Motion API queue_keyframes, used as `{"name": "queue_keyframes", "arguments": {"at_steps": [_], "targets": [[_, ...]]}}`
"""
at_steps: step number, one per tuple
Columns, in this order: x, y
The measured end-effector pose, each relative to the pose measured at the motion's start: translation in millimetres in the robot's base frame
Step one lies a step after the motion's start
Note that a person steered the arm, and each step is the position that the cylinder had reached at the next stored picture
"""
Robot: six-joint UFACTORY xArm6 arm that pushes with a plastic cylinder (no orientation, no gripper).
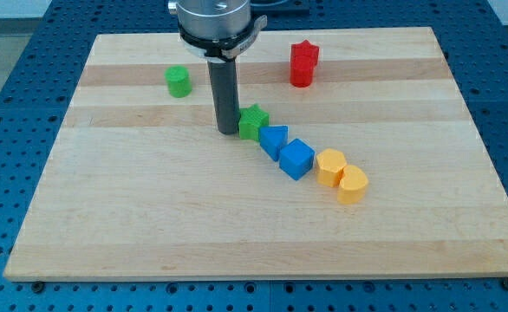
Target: Move green circle on top left to green star
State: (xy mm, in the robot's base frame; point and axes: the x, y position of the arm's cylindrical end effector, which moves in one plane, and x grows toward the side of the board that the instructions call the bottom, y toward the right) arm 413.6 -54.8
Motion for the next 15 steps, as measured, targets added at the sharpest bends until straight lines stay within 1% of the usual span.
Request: {"name": "queue_keyframes", "arguments": {"at_steps": [1,2,3,4,5,7,8,12,14,15], "targets": [[0,-46],[-4,-106],[-48,-151],[-99,-155],[-116,-126],[-111,-82],[-109,-77],[-73,-72],[-61,-20],[-61,-8]]}}
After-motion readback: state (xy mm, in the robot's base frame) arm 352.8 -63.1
